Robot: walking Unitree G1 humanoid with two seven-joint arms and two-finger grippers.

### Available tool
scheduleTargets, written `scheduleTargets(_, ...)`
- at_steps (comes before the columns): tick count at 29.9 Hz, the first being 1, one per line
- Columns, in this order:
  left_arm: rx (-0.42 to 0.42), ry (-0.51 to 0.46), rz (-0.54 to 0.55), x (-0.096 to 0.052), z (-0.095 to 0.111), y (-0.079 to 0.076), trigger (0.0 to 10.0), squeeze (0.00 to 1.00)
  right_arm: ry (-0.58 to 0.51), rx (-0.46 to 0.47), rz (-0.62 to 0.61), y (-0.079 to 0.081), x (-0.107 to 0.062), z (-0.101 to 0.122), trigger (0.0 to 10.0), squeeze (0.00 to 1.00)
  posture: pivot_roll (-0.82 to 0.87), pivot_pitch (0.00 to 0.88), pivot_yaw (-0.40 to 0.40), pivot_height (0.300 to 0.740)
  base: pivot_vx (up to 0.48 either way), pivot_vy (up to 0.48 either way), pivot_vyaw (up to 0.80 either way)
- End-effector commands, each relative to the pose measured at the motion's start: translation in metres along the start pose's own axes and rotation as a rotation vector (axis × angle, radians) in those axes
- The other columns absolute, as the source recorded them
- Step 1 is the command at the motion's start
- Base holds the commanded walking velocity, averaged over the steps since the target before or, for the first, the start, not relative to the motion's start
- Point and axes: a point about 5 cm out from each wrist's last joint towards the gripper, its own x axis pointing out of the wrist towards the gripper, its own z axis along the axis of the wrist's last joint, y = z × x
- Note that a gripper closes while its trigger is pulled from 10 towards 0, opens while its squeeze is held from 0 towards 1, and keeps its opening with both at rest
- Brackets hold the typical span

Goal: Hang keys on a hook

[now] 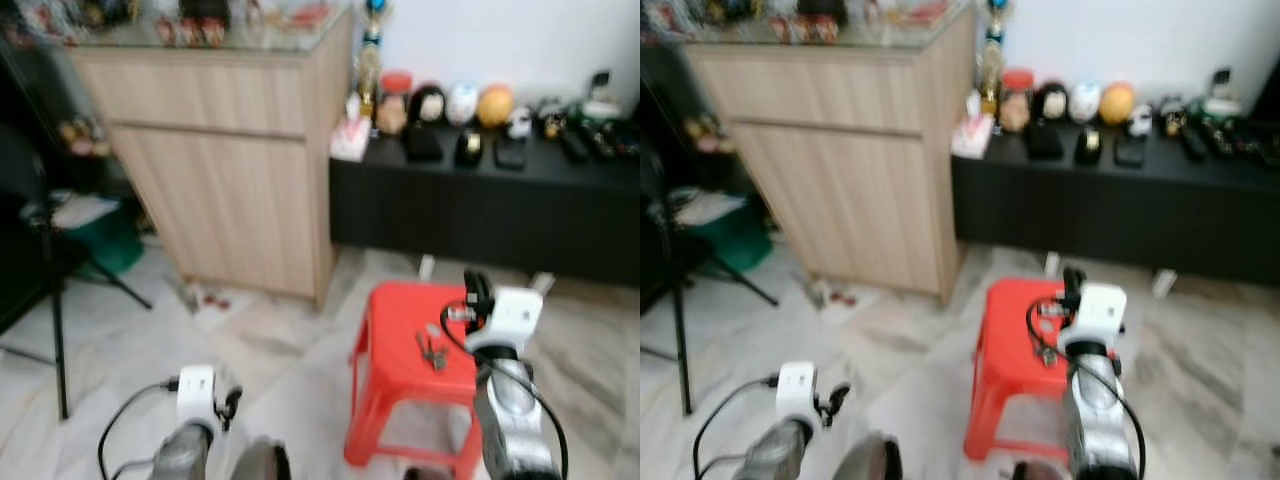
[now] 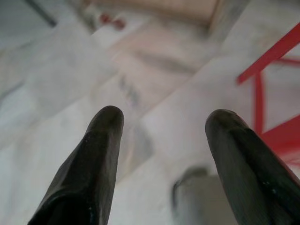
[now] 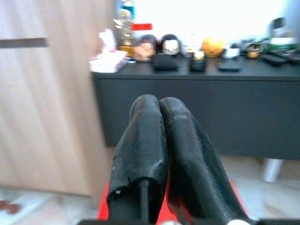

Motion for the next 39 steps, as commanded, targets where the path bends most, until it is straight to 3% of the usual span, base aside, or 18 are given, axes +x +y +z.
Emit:
scheduleTargets(1, 0.009, 0.030, 0.007, -0.0016, -0.0055, 0.0030, 10.0, 0.00, 0.015, 0.005, -0.007, 0.0006, -0.0025, -0.0026, 10.0, 0.00, 0.00, 0.027, 0.048, 0.638, -0.322, 0.000, 0.00)
scheduleTargets(12, 0.012, 0.029, 0.014, -0.0013, -0.0046, 0.0039, 10.0, 0.00, 0.012, 0.020, -0.009, 0.0045, -0.0015, -0.0011, 10.0, 0.00, 0.01, 0.033, 0.045, 0.642, -0.227, 0.000, 0.00)
scheduleTargets(25, 0.007, 0.013, 0.009, -0.0001, -0.0011, 0.0025, 10.0, 0.00, 0.009, 0.011, -0.024, 0.0037, -0.0008, 0.0012, 10.0, 0.00, 0.01, 0.053, 0.043, 0.737, 0.000, 0.000, 0.00)
scheduleTargets(39, 0.006, 0.001, 0.015, 0.0006, 0.0011, 0.0013, 10.0, 0.00, 0.047, 0.013, -0.041, 0.0049, -0.0040, -0.0034, 10.0, 0.00, 0.00, 0.057, 0.039, 0.740, 0.000, 0.000, 0.00)
